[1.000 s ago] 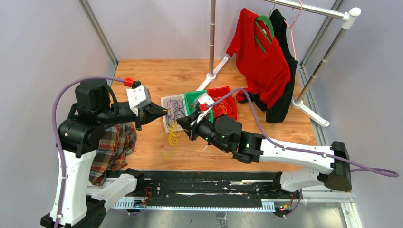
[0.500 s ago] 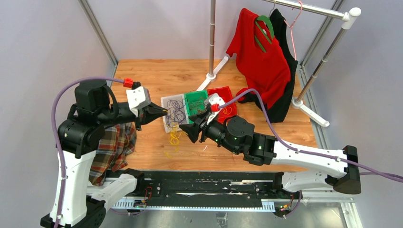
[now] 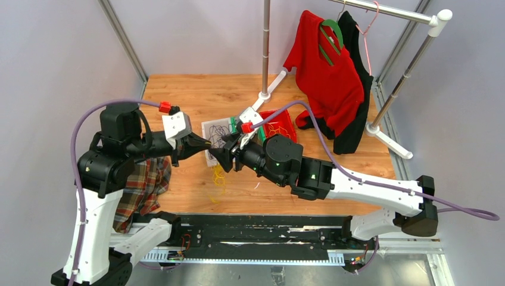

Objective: Untangle the cables

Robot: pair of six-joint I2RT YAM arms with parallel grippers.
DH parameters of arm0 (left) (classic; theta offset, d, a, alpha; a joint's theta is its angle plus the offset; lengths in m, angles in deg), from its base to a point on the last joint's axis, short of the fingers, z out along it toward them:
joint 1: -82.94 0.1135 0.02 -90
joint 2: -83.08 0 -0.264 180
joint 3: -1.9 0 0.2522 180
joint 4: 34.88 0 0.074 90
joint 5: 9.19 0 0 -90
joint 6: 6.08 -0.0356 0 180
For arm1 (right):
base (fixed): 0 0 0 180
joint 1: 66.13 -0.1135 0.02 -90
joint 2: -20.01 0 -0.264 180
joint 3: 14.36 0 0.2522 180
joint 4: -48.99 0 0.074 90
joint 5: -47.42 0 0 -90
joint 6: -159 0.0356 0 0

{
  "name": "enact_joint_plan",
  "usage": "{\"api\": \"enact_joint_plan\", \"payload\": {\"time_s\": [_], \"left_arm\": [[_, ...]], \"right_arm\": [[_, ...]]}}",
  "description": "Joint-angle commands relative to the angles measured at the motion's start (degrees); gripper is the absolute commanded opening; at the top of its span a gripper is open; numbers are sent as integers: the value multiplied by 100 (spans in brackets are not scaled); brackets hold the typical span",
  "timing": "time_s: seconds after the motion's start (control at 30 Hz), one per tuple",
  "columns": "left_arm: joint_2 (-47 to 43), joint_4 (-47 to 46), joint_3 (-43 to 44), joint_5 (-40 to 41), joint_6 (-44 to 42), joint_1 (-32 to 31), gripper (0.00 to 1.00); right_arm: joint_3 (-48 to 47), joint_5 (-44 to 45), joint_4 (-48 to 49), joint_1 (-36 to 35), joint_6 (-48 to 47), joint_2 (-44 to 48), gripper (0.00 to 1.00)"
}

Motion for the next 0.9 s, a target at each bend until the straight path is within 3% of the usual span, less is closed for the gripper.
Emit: {"api": "enact_joint_plan", "payload": {"time_s": [0.0,0.37,0.87], "left_arm": [[-104,-55,-60,-246,34,-36,0],[-143,-50,-10,-547,383,-39,0],[-156,-50,166,-668,647,-37,0]], "right_arm": [[-434,459,-132,-70,-500,-261,47],[-200,707,165,-70,-630,-432,44],[435,1413,346,44,-892,-46,33]]}}
